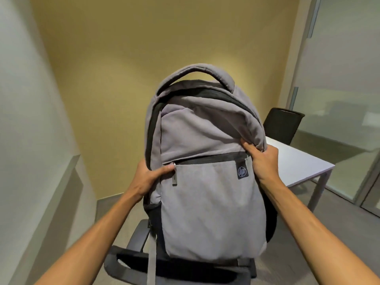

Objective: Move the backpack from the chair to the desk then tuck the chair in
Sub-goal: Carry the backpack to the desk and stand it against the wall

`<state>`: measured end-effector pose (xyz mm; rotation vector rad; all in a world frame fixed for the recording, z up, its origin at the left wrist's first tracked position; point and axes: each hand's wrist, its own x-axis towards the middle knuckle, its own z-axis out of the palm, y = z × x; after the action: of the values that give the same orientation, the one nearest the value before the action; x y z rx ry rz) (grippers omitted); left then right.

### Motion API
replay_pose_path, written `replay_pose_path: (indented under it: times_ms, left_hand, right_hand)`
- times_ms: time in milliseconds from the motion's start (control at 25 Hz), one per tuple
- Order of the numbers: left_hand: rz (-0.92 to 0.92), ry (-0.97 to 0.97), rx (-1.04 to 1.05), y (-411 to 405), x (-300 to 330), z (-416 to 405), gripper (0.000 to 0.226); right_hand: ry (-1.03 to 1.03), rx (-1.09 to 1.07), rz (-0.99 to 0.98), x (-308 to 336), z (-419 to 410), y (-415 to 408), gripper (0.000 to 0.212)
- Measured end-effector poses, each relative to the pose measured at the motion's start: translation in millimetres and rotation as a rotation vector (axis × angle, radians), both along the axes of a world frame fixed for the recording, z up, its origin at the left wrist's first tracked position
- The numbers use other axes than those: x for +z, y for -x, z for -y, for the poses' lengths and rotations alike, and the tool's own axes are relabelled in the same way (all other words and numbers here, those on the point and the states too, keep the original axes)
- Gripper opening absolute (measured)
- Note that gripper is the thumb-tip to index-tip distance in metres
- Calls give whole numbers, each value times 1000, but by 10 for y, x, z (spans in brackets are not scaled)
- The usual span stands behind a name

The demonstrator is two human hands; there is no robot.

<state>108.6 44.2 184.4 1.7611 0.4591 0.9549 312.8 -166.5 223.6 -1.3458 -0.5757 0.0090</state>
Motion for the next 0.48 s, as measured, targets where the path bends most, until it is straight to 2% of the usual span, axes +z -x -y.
replay_pose_path:
  times_ms: [120, 240, 280, 400, 440, 480]
  left_hand:
    - [32, 83, 38, -33, -296, -356, 48]
    - [136, 232, 130, -86, -295, -789, 61]
    - [186, 293, 145, -109, -260, -935, 58]
    - [295, 354, 147, -143, -99, -1329, 19]
    - [312, 368, 135, -144, -42, -1420, 8]
    - [333, 382, 129, -149, -9, -1502, 6]
  right_hand:
    - [-11, -50, -30, -23, -408, 110, 9]
    - [19, -62, -34, 35, -841, 228, 11]
    - [25, -54, -28, 59, -963, 257, 10]
    - [63, -12, 23, 141, -1288, 312, 5]
    - [79, 19, 36, 163, -1346, 312, 9]
    - [97, 73, 53, 158, -1373, 295, 17]
